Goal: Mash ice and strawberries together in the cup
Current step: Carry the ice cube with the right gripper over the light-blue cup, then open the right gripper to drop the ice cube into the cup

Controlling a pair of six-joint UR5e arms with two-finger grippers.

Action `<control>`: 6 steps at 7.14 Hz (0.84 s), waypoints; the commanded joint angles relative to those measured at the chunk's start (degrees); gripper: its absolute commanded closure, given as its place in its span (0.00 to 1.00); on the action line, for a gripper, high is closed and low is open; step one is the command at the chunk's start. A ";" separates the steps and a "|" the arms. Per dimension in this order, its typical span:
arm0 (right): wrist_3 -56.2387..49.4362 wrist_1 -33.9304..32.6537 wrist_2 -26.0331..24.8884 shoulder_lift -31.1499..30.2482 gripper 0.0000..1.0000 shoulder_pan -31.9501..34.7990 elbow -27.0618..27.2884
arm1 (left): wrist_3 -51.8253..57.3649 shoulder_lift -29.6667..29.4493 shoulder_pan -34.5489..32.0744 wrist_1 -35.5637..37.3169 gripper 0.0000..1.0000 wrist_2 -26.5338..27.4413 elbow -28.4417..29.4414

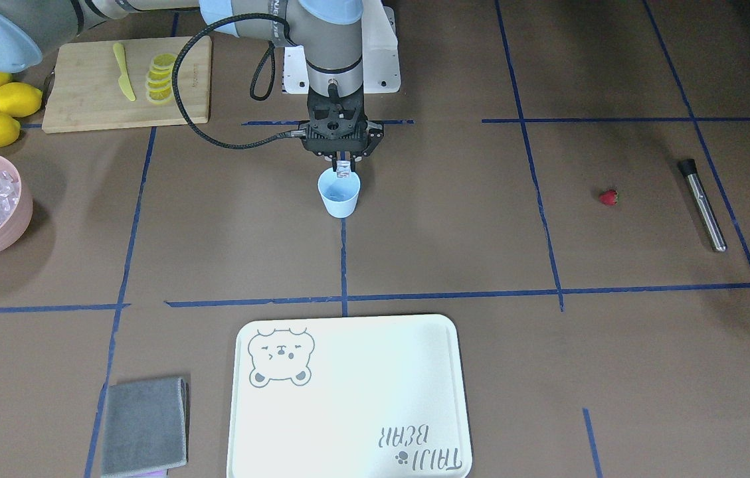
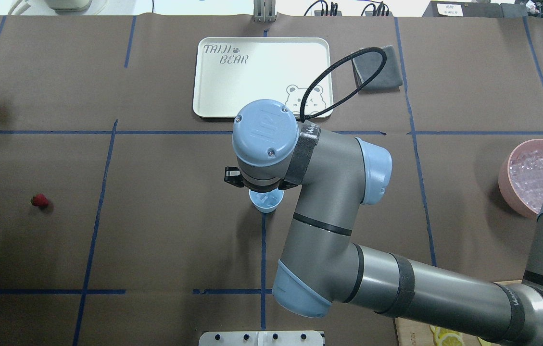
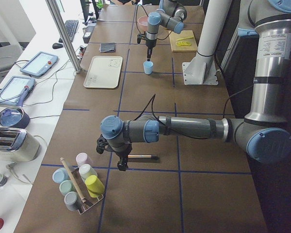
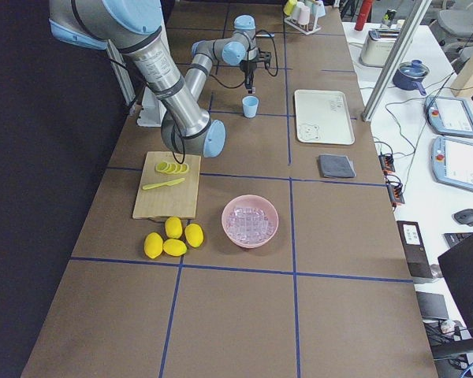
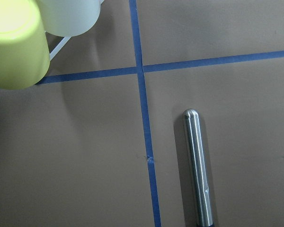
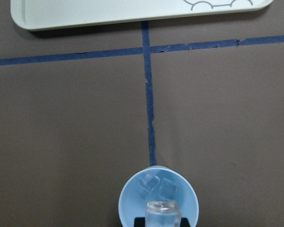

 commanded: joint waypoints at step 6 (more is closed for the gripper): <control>-10.36 -0.14 5.17 -2.94 0.00 11.54 0.39 | 0.00 -0.35 0.09 0.00 0.00 0.88 -2.22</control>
